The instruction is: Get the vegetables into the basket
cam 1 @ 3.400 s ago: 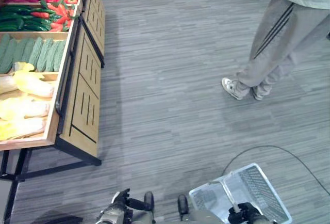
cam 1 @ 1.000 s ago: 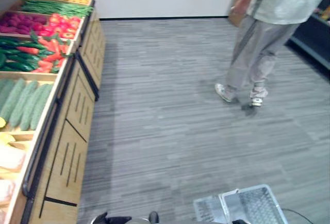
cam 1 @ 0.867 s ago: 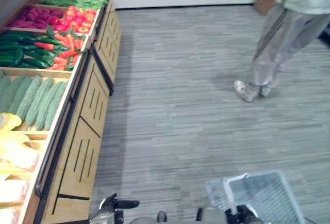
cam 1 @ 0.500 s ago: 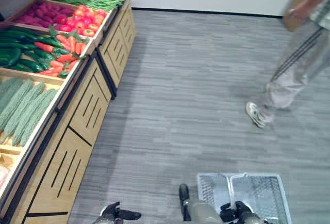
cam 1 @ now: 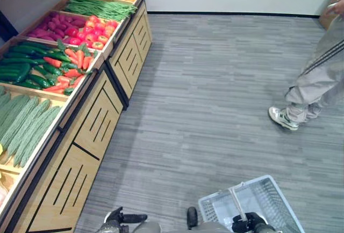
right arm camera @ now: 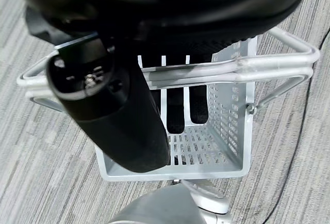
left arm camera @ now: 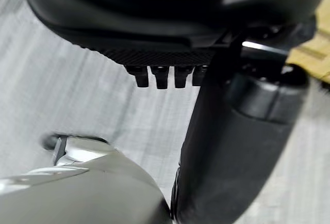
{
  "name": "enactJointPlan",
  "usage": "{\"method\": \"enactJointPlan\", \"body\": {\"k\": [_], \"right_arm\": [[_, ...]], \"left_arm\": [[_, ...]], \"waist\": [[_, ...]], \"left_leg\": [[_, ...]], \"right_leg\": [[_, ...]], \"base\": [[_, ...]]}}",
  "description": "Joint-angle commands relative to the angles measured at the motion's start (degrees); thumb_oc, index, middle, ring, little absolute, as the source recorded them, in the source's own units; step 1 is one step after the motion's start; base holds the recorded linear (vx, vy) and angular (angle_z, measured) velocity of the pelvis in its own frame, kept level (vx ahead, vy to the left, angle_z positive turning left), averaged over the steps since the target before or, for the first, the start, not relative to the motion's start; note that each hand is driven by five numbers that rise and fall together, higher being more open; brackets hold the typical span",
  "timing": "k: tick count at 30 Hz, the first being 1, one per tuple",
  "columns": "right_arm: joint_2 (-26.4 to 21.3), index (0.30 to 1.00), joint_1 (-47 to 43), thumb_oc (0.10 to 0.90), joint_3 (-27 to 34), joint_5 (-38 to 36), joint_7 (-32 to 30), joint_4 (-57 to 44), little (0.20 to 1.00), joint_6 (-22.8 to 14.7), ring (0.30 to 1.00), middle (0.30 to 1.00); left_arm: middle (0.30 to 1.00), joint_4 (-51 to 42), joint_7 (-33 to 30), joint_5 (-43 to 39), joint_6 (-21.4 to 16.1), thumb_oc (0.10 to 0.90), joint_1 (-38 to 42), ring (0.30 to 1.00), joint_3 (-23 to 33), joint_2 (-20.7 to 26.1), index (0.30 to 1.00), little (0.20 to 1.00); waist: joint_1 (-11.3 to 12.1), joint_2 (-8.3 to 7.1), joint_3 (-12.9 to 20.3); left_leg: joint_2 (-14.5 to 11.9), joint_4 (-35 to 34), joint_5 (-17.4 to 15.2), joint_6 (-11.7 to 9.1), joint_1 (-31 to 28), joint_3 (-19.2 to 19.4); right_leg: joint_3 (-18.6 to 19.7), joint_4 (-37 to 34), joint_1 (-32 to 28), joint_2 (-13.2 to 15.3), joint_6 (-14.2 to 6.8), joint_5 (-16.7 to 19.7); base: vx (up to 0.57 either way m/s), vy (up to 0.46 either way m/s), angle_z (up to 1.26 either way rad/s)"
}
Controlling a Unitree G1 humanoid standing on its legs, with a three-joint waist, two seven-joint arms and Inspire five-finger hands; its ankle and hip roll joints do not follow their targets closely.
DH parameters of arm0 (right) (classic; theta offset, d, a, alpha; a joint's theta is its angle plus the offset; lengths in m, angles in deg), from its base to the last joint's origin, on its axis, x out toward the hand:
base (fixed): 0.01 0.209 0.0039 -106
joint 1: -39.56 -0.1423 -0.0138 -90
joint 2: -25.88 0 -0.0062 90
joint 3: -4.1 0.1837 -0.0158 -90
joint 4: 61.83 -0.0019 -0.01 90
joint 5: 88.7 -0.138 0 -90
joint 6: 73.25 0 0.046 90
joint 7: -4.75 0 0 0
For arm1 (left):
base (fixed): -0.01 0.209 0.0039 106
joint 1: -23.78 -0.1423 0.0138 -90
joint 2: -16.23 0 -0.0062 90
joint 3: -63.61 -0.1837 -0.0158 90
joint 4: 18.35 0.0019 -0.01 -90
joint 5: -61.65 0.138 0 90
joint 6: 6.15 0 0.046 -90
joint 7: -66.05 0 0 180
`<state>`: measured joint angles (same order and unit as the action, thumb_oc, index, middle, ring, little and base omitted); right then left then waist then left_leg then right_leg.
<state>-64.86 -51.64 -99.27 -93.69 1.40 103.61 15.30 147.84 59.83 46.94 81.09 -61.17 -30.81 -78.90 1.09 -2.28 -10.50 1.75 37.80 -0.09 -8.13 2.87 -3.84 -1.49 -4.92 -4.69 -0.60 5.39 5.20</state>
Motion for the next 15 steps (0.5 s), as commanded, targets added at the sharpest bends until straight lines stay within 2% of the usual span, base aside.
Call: {"method": "enactJointPlan", "body": {"k": [1, 2, 3, 4, 6, 11, 15], "right_arm": [[-1.7, 0.3, 1.0, 0.4, -0.6, -1.9, 0.2, -0.6, 0.3, -0.5, 0.3, 0.3], [-1.9, 0.3, 0.9, 0.4, -0.6, -1.9, 0.3, -0.3, 0.3, -0.4, 0.3, 0.3], [-1.9, 0.3, 0.9, 0.4, -0.6, -1.9, 0.3, -0.3, 0.3, -0.4, 0.3, 0.3], [-2.0, 0.3, 1.2, 0.4, -0.7, -1.8, 0.2, -0.4, 0.3, -0.5, 0.3, 0.3], [-1.7, 0.3, 1.6, 0.4, -0.7, -1.5, 0.1, -0.5, 0.3, -0.7, 0.3, 0.3], [-0.8, 0.3, 1.9, 0.4, -0.6, -1.9, 0.4, -0.1, 0.3, -0.5, 0.3, 0.3], [-0.1, 0.3, 1.7, 0.4, -1.0, -1.9, 0.5, 0.1, 0.3, -0.5, 0.3, 0.3]], "left_arm": [[1.0, -1.1, -0.2, 0.8, 0.7, 0.9, -0.5, 1.0, -4.1, -1.4, 1.0, 1.0], [1.0, -1.2, -0.1, 1.1, 0.7, 0.9, -0.5, 1.0, -4.3, -1.4, 1.0, 1.0], [1.0, -1.3, 0.1, 1.3, 0.8, 0.9, -0.6, 1.0, -4.5, -1.5, 1.0, 1.0], [1.0, -1.2, 0.2, 1.9, 0.9, 0.9, -0.7, 1.0, -4.9, -1.7, 1.0, 1.0], [1.0, -0.6, 0.0, 3.3, 1.2, 0.9, -0.9, 1.0, -5.6, -2.0, 1.0, 1.0], [1.0, -0.3, 0.5, 5.0, 1.3, 0.9, -1.0, 1.0, -6.7, -1.9, 1.0, 1.0], [1.0, 0.3, 0.3, 5.1, 1.6, 0.9, -1.1, 1.0, -6.3, -1.5, 1.0, 1.0]], "waist": [[0.3, -1.28, -0.8], [0.5, -1.15, -0.5], [0.6, -0.64, -0.3], [0.8, 0.38, 0.1], [0.6, 1.57, 0.9], [-0.4, 2.3, 2.9], [0.1, 1.93, 3.2]], "left_leg": [[-1.8, -16.1, 4.1, 3.4, 0.5, 3.9], [-1.3, -19.4, 2.4, 3.9, 0.8, 4.3], [-1.2, -26.2, 1.2, 4.4, -0.5, 5.0], [-1.1, -34.3, 3.4, 4.5, -0.6, 4.8], [-0.5, -40.7, 4.9, 4.6, -3.5, 2.7], [-0.5, -42.8, 4.1, 4.8, -6.5, 2.6], [-0.3, -42.8, 3.0, 5.4, -8.1, 2.4]], "right_leg": [[-1.2, 1.3, 0.6, 3.8, -8.3, -1.0], [-1.1, 1.4, 0.3, 3.7, -8.6, -1.2], [-1.2, 1.2, -0.1, 3.3, -8.9, -1.7], [-1.2, 1.1, -0.7, 2.3, -9.1, -2.1], [-1.5, 1.7, -1.5, 1.3, -9.3, -3.7], [-1.8, 1.6, -2.6, 1.5, -8.9, -5.0], [-2.1, 1.3, -3.8, 1.9, -9.2, -5.3]], "base": [[0.1, -0.006, -0.04], [0.11, 0.018, -0.09], [0.18, 0.04, -0.08], [0.17, 0.051, -0.05], [0.16, 0.032, -0.01], [0.14, 0.053, -0.11], [0.09, 0.032, 0.11]]}}
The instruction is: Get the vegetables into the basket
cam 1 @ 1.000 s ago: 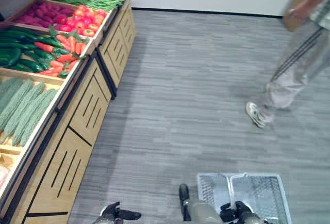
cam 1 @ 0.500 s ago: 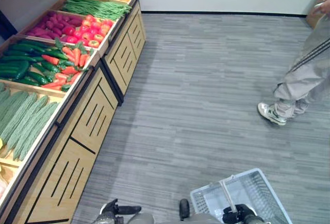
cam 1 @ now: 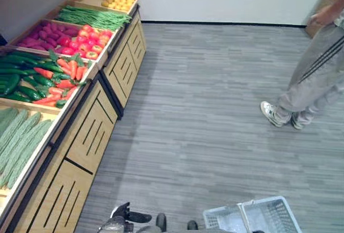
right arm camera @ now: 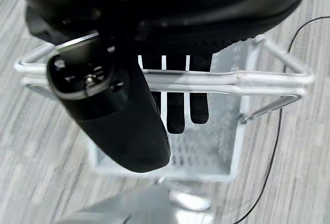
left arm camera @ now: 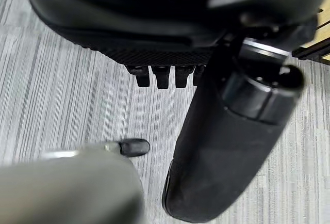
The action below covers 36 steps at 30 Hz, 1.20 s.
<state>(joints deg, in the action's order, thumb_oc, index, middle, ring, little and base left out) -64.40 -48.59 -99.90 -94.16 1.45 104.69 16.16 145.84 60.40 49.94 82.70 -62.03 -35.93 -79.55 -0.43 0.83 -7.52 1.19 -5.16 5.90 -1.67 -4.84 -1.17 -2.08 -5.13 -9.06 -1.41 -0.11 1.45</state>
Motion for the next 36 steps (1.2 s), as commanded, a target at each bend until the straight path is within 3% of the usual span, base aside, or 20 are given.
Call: {"method": "enactJointPlan", "body": {"k": [1, 29, 30, 36], "right_arm": [[-0.6, 0.3, -1.4, 0.4, -0.4, -1.5, 0.5, -1.0, 0.3, -1.3, 0.3, 0.3], [-0.2, 0.3, 0.0, 0.4, 0.3, -1.8, 0.1, 0.0, 0.3, -1.6, 0.3, 0.3], [0.0, 0.3, -1.1, 0.4, 3.2, -9.8, 2.2, -0.1, 0.3, -2.1, 0.3, 0.3], [-0.1, 0.3, -1.2, 0.4, 3.1, -9.1, 1.5, 0.9, 0.3, -1.7, 0.3, 0.3]], "left_arm": [[1.0, 2.3, -0.2, 2.2, 0.0, 0.9, -0.2, 1.0, -1.2, -0.8, 1.0, 1.0], [1.0, 2.9, -0.2, 4.1, -0.2, 0.9, -1.5, 1.0, -1.9, -1.1, 1.0, 1.0], [1.0, 4.8, 4.1, 2.6, 0.0, 0.9, 0.3, 1.0, -3.9, -0.4, 1.0, 1.0], [1.0, 3.8, 3.4, 3.2, -0.4, 0.9, 0.5, 1.0, -4.9, -0.8, 1.0, 1.0]], "waist": [[1.6, -1.18, 0.2], [0.8, -1.22, 0.2], [-2.9, 0.34, -0.2], [-2.5, 0.41, -0.3]], "left_leg": [[0.2, 0.2, -3.0, -1.1, -0.4, -0.3], [-0.1, 0.2, -4.2, -1.1, -1.5, -0.5], [-1.6, 0.2, -4.1, -1.2, 0.4, 6.7], [-1.4, 0.2, -4.9, -0.9, -0.7, 7.1]], "right_leg": [[-1.5, 1.5, 0.6, 2.7, -3.6, -1.5], [-0.8, 0.1, 0.0, 2.4, -4.0, -1.2], [2.1, 0.1, 4.7, 2.5, -4.8, 0.4], [1.9, 0.1, 3.6, 2.7, -4.8, 0.1]], "base": [[0.07, 0.018, 0.05], [0.01, -0.002, 0.0], [0.0, 0.0, 0.0], [0.04, 0.013, -0.15]]}}
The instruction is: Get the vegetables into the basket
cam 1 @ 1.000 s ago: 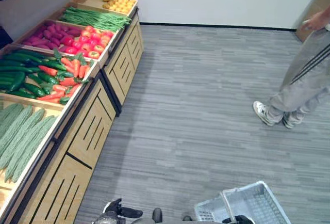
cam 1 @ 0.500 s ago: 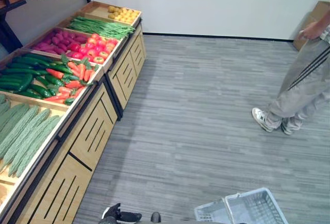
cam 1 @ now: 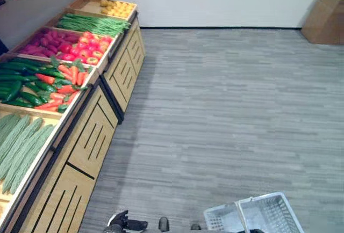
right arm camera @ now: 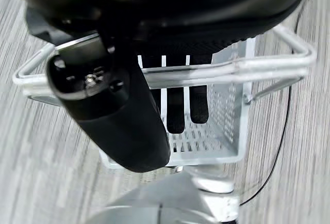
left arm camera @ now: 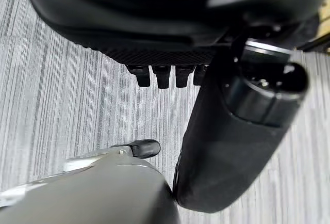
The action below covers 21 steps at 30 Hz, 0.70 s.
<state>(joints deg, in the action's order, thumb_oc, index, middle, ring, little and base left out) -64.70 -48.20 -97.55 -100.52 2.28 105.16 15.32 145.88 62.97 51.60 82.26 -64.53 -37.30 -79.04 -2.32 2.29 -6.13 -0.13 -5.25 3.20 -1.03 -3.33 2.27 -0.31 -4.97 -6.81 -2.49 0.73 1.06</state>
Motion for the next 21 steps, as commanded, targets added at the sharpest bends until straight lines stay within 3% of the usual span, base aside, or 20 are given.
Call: {"method": "enactJointPlan", "body": {"k": [1, 21], "right_arm": [[0.2, 0.3, -1.6, 0.4, 0.8, -2.8, 0.6, 0.4, 0.3, -0.9, 0.3, 0.3], [0.6, 0.3, -1.6, 0.4, 0.0, -0.9, 1.0, 2.2, 0.3, -0.1, 0.3, 0.3]], "left_arm": [[1.0, 3.8, 0.9, 1.6, 0.1, 0.9, 2.9, 1.0, -3.5, -1.3, 1.0, 1.0], [1.0, 4.0, 1.4, 1.6, 0.0, 0.9, 2.3, 1.0, -3.4, -1.8, 1.0, 1.0]], "waist": [[-0.6, -1.05, -1.6], [0.4, -0.9, -0.8]], "left_leg": [[-0.1, 0.3, -2.2, -1.6, -2.3, 3.6], [-0.4, 0.3, -2.7, -1.8, -3.5, 2.0]], "right_leg": [[0.1, 0.0, 1.4, 3.7, -5.7, 0.5], [-1.7, 0.0, -0.3, 3.8, -5.6, -0.6]], "base": [[0.03, 0.022, -0.14], [0.01, 0.0, 0.02]]}}
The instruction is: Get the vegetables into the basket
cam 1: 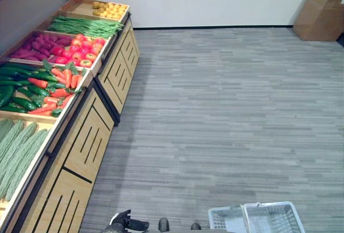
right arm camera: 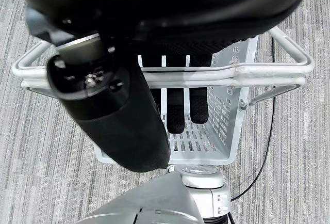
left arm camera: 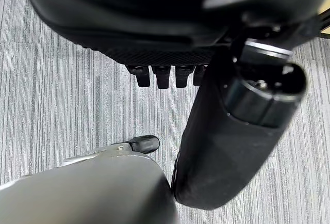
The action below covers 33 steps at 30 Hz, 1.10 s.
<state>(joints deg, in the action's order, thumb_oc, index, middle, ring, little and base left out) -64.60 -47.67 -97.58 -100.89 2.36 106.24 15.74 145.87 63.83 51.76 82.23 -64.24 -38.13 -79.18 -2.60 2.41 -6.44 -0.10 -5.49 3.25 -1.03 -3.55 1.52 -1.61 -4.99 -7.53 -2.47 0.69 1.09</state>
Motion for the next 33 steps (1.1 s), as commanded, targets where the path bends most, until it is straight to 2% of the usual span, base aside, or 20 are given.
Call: {"method": "enactJointPlan", "body": {"k": [1, 10, 13, 14, 15, 16, 17, 18, 22, 23, 24, 25, 26, 27, 28, 29, 30, 31, 32, 33], "right_arm": [[0.7, 0.3, -1.8, 0.4, 0.0, -0.7, 0.9, 1.1, 0.3, -0.8, 0.3, 0.3], [0.7, 0.3, -3.0, 0.4, -2.0, 1.0, 0.6, 0.2, 0.3, -1.3, 0.3, 0.3], [0.5, 0.3, -3.6, 0.4, -3.5, 2.7, 0.7, -0.6, 0.3, -1.5, 0.3, 0.3], [0.5, 0.3, -3.6, 0.4, -3.5, 2.7, 0.7, -0.6, 0.3, -1.5, 0.3, 0.3], [0.4, 0.3, -3.7, 0.4, -3.7, 2.8, 0.5, -0.9, 0.3, -1.6, 0.3, 0.3], [0.1, 0.3, -4.1, 0.4, -4.0, 3.1, 0.2, -1.2, 0.3, -1.7, 0.3, 0.3], [0.0, 0.3, -4.2, 0.4, -4.0, 3.1, 0.1, -1.3, 0.3, -1.8, 0.3, 0.3], [0.0, 0.3, -4.2, 0.4, -4.0, 3.1, 0.1, -1.3, 0.3, -1.8, 0.3, 0.3], [-0.4, 0.3, -4.3, 0.4, -4.0, 3.0, -0.5, -2.6, 0.3, -2.4, 0.3, 0.3], [-0.3, 0.3, -4.0, 0.4, -3.4, 2.6, -0.6, -2.9, 0.3, -2.4, 0.3, 0.3], [-0.6, 0.3, -3.7, 0.4, -4.3, 3.0, -0.3, -3.0, 0.3, -2.7, 0.3, 0.3], [-0.7, 0.3, -3.7, 0.4, -4.3, 3.5, -0.7, -3.1, 0.3, -2.8, 0.3, 0.3], [-0.9, 0.3, -4.3, 0.4, -4.5, 4.0, -0.9, -3.4, 0.3, -2.7, 0.3, 0.3], [-1.0, 0.3, -5.6, 0.4, -4.3, 3.9, -1.1, -3.8, 0.3, -2.4, 0.3, 0.3], [-1.0, 0.3, -5.7, 0.4, -4.3, 3.9, -1.2, -3.8, 0.3, -2.4, 0.3, 0.3], [-0.8, 0.3, -6.2, 0.4, -3.8, 3.2, -1.2, -4.1, 0.3, -2.5, 0.3, 0.3], [-1.1, 0.3, -6.1, 0.4, -3.0, 2.5, -1.1, -4.5, 0.3, -2.2, 0.3, 0.3], [-1.4, 0.3, -5.7, 0.4, -2.7, 2.4, -1.0, -4.7, 0.3, -2.5, 0.3, 0.3], [-1.3, 0.3, -5.8, 0.4, -3.4, 2.6, -0.7, -4.9, 0.3, -2.2, 0.3, 0.3], [-1.0, 0.3, -5.8, 0.4, -3.6, 3.4, -0.8, -5.3, 0.3, -2.1, 0.3, 0.3]], "left_arm": [[1.0, 4.7, 0.5, 0.9, 0.2, 0.9, 1.4, 1.0, -1.2, -1.8, 1.0, 1.0], [1.0, 4.9, 0.1, -1.5, 0.0, 0.9, 0.8, 1.0, 1.4, -1.0, 1.0, 1.0], [1.0, 4.3, -0.2, -1.1, 0.0, 0.9, 1.7, 1.0, 0.8, -0.8, 1.0, 1.0], [1.0, 4.3, -0.2, -1.1, 0.0, 0.9, 1.7, 1.0, 0.8, -0.8, 1.0, 1.0], [1.0, 4.1, -0.4, -1.3, -0.1, 0.9, 2.0, 1.0, 0.8, -0.7, 1.0, 1.0], [1.0, 3.8, -0.6, -2.1, 0.0, 0.9, 2.8, 1.0, 0.9, -0.5, 1.0, 1.0], [1.0, 3.8, -0.6, -2.3, 0.0, 0.9, 3.1, 1.0, 1.0, -0.5, 1.0, 1.0], [1.0, 3.8, -0.6, -2.3, 0.0, 0.9, 3.1, 1.0, 1.0, -0.5, 1.0, 1.0], [1.0, 3.8, -1.1, -3.9, -0.4, 0.9, 4.0, 1.0, 1.3, -0.4, 1.0, 1.0], [1.0, 5.1, 0.2, -2.1, -0.2, 0.9, 2.9, 1.0, 1.2, -0.1, 1.0, 1.0], [1.0, 4.3, -1.8, -3.0, -0.5, 0.9, 4.7, 1.0, 1.1, 0.1, 1.0, 1.0], [1.0, 3.8, -2.1, -3.0, -0.6, 0.9, 4.6, 1.0, 0.9, 0.1, 1.0, 1.0], [1.0, 3.7, -2.2, -3.0, -0.3, 0.9, 4.7, 1.0, 0.8, 0.0, 1.0, 1.0], [1.0, 3.1, -2.1, -2.5, -0.2, 0.9, 5.4, 1.0, 0.7, 0.4, 1.0, 1.0], [1.0, 3.1, -2.1, -2.5, -0.2, 0.9, 5.4, 1.0, 0.8, 0.4, 1.0, 1.0], [1.0, 3.0, -2.1, -2.1, -0.1, 0.9, 5.6, 1.0, 0.7, 0.7, 1.0, 1.0], [1.0, 2.8, -1.2, -0.9, 0.1, 0.9, 4.9, 1.0, 1.7, 1.9, 1.0, 1.0], [1.0, 2.5, -1.9, -1.0, 0.0, 0.9, 4.8, 1.0, 2.1, 2.4, 1.0, 1.0], [1.0, 2.3, -1.8, -0.8, -0.2, 0.9, 4.7, 1.0, 1.9, 2.1, 1.0, 1.0], [1.0, 2.4, -1.8, -1.1, -0.3, 0.9, 4.3, 1.0, 2.7, 2.1, 1.0, 1.0]], "waist": [[1.1, -1.27, -0.4], [3.2, -2.24, -0.9], [5.0, -2.7, -1.5], [5.0, -2.7, -1.4], [5.7, -2.85, -1.8], [7.6, -3.06, -2.3], [8.4, -3.19, -2.4], [8.2, -3.2, -2.4], [11.6, -3.23, -2.4], [12.9, -3.16, -2.6], [13.5, -3.31, -2.8], [13.4, -3.3, -3.2], [12.8, -3.65, -3.5], [12.1, -4.14, -3.6], [12.1, -4.18, -3.6], [10.6, -4.35, -3.1], [10.1, -4.08, -2.4], [9.7, -3.69, -1.6], [10.1, -3.24, -1.3], [10.2, -2.86, -0.9]], "left_leg": [[-0.5, 0.5, -2.7, -1.9, -3.5, 2.4], [-0.7, 0.5, -1.8, -2.4, -2.9, 0.2], [-0.7, 0.5, -0.8, -2.6, -1.8, -2.6], [-0.6, 0.5, -0.8, -2.6, -1.7, -2.7], [-0.6, 0.5, -0.2, -2.8, -1.1, -3.9], [-0.1, 0.5, 0.7, -3.1, 0.3, -6.9], [0.2, 0.6, 1.1, -3.4, 1.0, -8.5], [0.2, 0.6, 1.1, -3.4, 1.0, -8.7], [1.4, 0.5, 3.2, -4.8, 3.9, -15.4], [1.7, 0.5, 3.4, -5.2, 4.0, -16.5], [1.5, 1.0, 3.7, -5.2, 4.9, -16.2], [0.7, 1.6, 3.7, -5.1, 5.6, -13.6], [-1.1, 2.2, 2.9, -4.9, 5.8, -5.8], [-4.1, 4.6, 2.4, -4.7, 6.5, 6.2], [-4.1, 4.8, 2.2, -4.7, 6.6, 6.3], [-6.2, 5.8, 2.3, -4.4, 6.9, 15.1], [-7.7, 7.3, 2.8, -4.8, 7.5, 22.7], [-7.7, 6.3, 2.9, -4.7, 7.3, 25.7], [-7.1, 6.9, 3.5, -5.0, 7.8, 24.6], [-6.7, 6.4, 2.3, -4.5, 7.5, 23.6]], "right_leg": [[-0.7, 0.0, 0.2, 3.7, -5.4, -0.8], [-3.6, 0.0, -0.4, 3.8, -5.1, -1.1], [-6.7, 0.0, -0.4, 4.1, -4.8, -1.1], [-6.8, 0.0, -0.5, 4.2, -4.8, -1.2], [-8.2, 0.0, -0.4, 4.3, -4.7, -1.2], [-11.6, 0.0, -0.3, 4.6, -4.6, -1.4], [-13.4, 0.0, -0.5, 4.8, -4.7, -1.5], [-13.6, 0.0, -0.5, 4.8, -4.7, -1.6], [-22.5, 0.2, -1.6, 5.7, -4.5, -2.6], [-24.5, 1.1, -2.0, 5.9, -4.3, -3.5], [-28.4, 3.5, -2.5, 6.6, -4.0, -5.1], [-29.9, 4.8, -2.3, 7.1, -3.8, -5.8], [-31.6, 5.5, -2.8, 7.6, -4.1, -6.8], [-34.2, 5.2, -3.3, 9.1, -5.0, -5.5], [-34.1, 5.2, -3.3, 9.1, -5.0, -5.5], [-36.4, 4.7, -3.6, 9.6, -5.4, -4.6], [-39.0, 4.1, -4.3, 10.4, -5.9, -3.5], [-40.7, 4.4, -4.6, 10.8, -6.3, -3.4], [-41.2, 5.1, -5.2, 11.4, -6.1, -3.5], [-41.4, 6.3, -5.5, 12.1, -6.3, -3.9]], "base": [[0.01, -0.035, 0.1], [-0.01, -0.036, 0.17], [-0.03, -0.044, 0.25], [-0.04, -0.045, 0.55], [-0.06, -0.056, 0.76], [-0.06, -0.074, 1.03], [-0.04, -0.055, 0.92], [-0.02, -0.033, 0.96], [-0.03, -0.018, 1.28], [0.02, 0.012, 2.13], [0.02, 0.052, 2.73], [0.04, 0.057, 2.53], [-0.01, 0.152, 2.1], [0.01, 0.118, 1.28], [-0.06, 0.178, 1.09], [-0.02, 0.177, 1.0], [0.01, 0.258, 1.62], [0.11, 0.263, 1.74], [0.16, 0.225, 2.06], [0.14, 0.151, 1.41]]}}
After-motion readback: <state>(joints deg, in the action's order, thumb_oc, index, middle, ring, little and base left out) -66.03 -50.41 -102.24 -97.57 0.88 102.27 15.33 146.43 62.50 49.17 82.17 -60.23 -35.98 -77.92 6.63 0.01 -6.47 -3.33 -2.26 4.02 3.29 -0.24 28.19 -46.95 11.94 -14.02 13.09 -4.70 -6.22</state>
